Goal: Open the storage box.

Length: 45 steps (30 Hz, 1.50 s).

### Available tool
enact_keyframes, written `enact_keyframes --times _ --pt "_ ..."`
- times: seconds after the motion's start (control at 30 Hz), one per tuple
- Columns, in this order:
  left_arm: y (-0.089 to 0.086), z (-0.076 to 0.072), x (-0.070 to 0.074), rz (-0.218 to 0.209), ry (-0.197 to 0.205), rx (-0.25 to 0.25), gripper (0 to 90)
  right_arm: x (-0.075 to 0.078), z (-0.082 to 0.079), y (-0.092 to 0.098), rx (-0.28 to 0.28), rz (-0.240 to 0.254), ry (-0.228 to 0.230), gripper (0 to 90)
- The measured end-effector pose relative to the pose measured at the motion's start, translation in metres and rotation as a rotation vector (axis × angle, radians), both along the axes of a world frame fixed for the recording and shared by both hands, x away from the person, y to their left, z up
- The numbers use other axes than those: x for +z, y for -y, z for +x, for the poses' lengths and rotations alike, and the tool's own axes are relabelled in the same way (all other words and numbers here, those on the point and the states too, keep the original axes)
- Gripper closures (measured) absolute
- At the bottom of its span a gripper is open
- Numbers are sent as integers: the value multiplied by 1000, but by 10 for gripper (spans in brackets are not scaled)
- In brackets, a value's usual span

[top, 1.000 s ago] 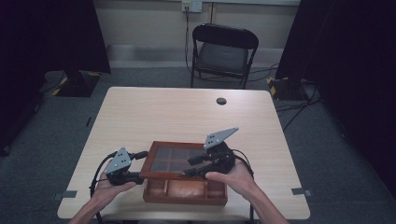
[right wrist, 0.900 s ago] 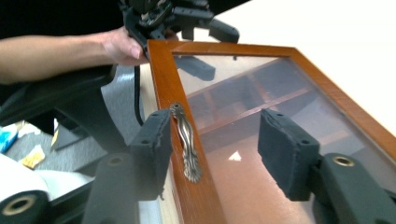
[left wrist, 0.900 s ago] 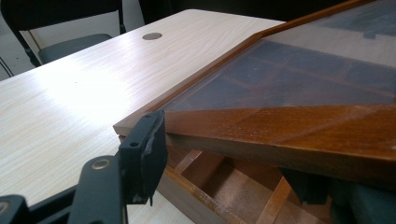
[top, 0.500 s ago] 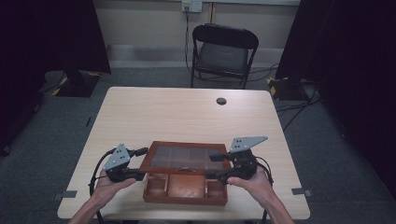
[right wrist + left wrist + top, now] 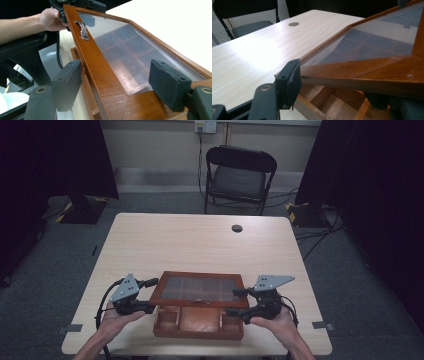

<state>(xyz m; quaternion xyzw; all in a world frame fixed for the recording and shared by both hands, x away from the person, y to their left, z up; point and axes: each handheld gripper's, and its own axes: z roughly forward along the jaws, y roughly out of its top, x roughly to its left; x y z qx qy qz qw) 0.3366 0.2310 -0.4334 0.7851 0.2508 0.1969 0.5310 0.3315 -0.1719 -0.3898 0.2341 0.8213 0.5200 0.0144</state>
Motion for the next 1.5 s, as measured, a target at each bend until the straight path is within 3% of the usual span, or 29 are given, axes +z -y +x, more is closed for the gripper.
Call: enact_keyframes --times 0.37,0.43,0.53,0.73,1.07,1.27,1.5 --pt "0 0 -1 5 -4 -6 355 -5 -2 9 -6 0 58 226" --pt "0 0 -1 2 -6 -5 353 -6 -3 12 -25 -7 62 179" --pt "1 3 -1 -19 -9 3 356 -7 -2 15 -43 10 63 174" --pt "1 4 0 -13 -7 -4 355 -8 -3 17 -40 3 73 169" --pt "1 6 3 -25 -14 0 356 -10 -5 20 -78 -14 118 171" --pt "0 11 7 -35 -23 -4 354 -10 4 21 -86 4 112 182" --pt "4 18 11 -58 -17 -17 366 -9 15 23 -119 4 116 257"
